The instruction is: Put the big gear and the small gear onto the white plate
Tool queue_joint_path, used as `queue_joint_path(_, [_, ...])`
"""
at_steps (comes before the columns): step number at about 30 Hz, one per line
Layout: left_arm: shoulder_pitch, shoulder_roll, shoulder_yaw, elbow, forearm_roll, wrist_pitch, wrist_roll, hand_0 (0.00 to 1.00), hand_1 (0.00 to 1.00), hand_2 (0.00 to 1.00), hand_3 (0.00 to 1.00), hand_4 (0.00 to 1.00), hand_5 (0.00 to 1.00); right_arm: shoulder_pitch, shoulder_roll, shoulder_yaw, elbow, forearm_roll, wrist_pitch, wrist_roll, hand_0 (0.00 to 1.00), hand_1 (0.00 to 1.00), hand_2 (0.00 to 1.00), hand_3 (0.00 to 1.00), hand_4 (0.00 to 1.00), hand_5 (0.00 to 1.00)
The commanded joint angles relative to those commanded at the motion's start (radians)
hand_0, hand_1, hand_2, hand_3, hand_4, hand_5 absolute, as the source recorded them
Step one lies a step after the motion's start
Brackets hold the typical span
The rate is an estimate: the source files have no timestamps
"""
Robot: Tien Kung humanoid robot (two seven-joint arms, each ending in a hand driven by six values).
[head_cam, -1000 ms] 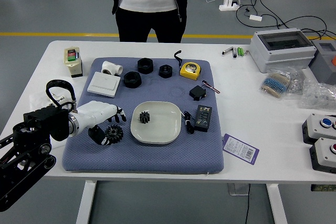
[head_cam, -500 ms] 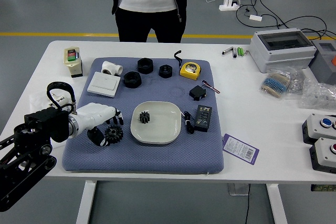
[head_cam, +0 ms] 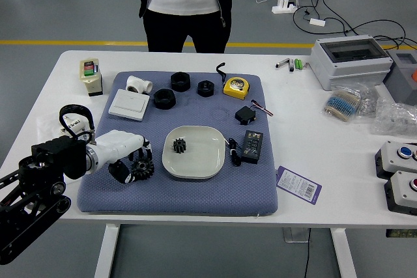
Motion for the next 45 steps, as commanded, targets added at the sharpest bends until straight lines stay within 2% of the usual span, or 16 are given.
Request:
queue_joint_path(6, [0.002, 0.000, -0.004, -0.001, -0.017, 0.009, -0.004, 0.436, 0.491, 0.520, 0.563, 0.345, 0.002, -0.004, 0.001, -0.003, 0.000, 0.002, -0.001, 0.000, 0.619, 0.625, 0.726, 0.544, 0.755, 0.717])
queue_joint_path(7, [0.003, 0.000, -0.009, -0.002, -0.017, 0.008, -0.003, 0.423, 0.479, 0.502, 0.563, 0.315, 0.002, -0.004, 0.001, -0.003, 0.000, 0.002, -0.001, 0.000, 0.620, 0.626, 0.726, 0.544, 0.755, 0.717])
queue_joint_path(17, [0.008, -0.007, -0.082, -0.023, -0.003, 0.004, 0.004, 0.416, 0.469, 0.491, 0.562, 0.303, 0.002, -0.010, 0.001, -0.009, 0.000, 0.002, -0.001, 0.000, 0.618, 0.626, 0.726, 0.543, 0.754, 0.716])
queue_joint_path(25, [-0.010, -0.031, -0.123, -0.065, 0.009, 0.012, 0.005, 0.411, 0.459, 0.484, 0.561, 0.261, 0.002, -0.012, 0.001, -0.004, 0.001, 0.001, -0.001, 0.000, 0.619, 0.625, 0.726, 0.544, 0.755, 0.717])
queue_joint_path(30, [-0.033, -0.060, -0.113, -0.089, -0.017, 0.041, -0.009, 0.411, 0.459, 0.484, 0.561, 0.261, 0.002, -0.010, 0.001, 0.000, 0.001, -0.001, 0.000, 0.000, 0.619, 0.625, 0.726, 0.544, 0.755, 0.717])
queue_joint_path(32, [-0.035, -0.064, -0.111, -0.090, -0.021, 0.046, -0.011, 0.398, 0.457, 0.483, 0.568, 0.241, 0.002, -0.009, 0.001, 0.001, 0.001, -0.002, 0.000, 0.000, 0.619, 0.626, 0.726, 0.544, 0.755, 0.718])
queue_joint_path(34, [-0.046, -0.092, -0.092, -0.089, -0.035, 0.077, -0.033, 0.398, 0.457, 0.483, 0.568, 0.241, 0.002, -0.007, 0.000, 0.002, 0.001, -0.002, 0.001, -0.001, 0.619, 0.626, 0.726, 0.544, 0.755, 0.718])
queue_joint_path(35, [-0.047, -0.096, -0.089, -0.089, -0.036, 0.081, -0.035, 0.398, 0.457, 0.483, 0.568, 0.241, 0.002, -0.007, 0.000, 0.002, 0.001, -0.003, 0.001, -0.001, 0.619, 0.626, 0.726, 0.544, 0.755, 0.718])
queue_joint_path(38, [-0.064, -0.129, -0.050, -0.073, -0.048, 0.113, -0.055, 0.391, 0.455, 0.480, 0.567, 0.221, 0.002, -0.004, -0.001, 0.000, 0.002, -0.003, 0.001, -0.001, 0.618, 0.626, 0.725, 0.544, 0.755, 0.717])
queue_joint_path(42, [-0.069, -0.154, -0.023, -0.053, -0.054, 0.122, -0.058, 0.391, 0.455, 0.480, 0.567, 0.221, 0.002, 0.000, -0.003, -0.001, 0.002, -0.004, 0.000, -0.001, 0.618, 0.626, 0.725, 0.544, 0.755, 0.717])
queue_joint_path(43, [-0.069, -0.159, -0.020, -0.049, -0.055, 0.123, -0.059, 0.356, 0.453, 0.480, 0.603, 0.142, 0.002, 0.001, -0.003, -0.001, 0.002, -0.004, 0.000, -0.001, 0.618, 0.625, 0.725, 0.544, 0.756, 0.717])
queue_joint_path(45, [-0.065, -0.169, -0.020, -0.038, -0.041, 0.126, -0.059, 0.356, 0.453, 0.480, 0.603, 0.142, 0.002, 0.001, -0.003, 0.000, 0.002, -0.003, 0.000, -0.001, 0.618, 0.625, 0.725, 0.544, 0.756, 0.717])
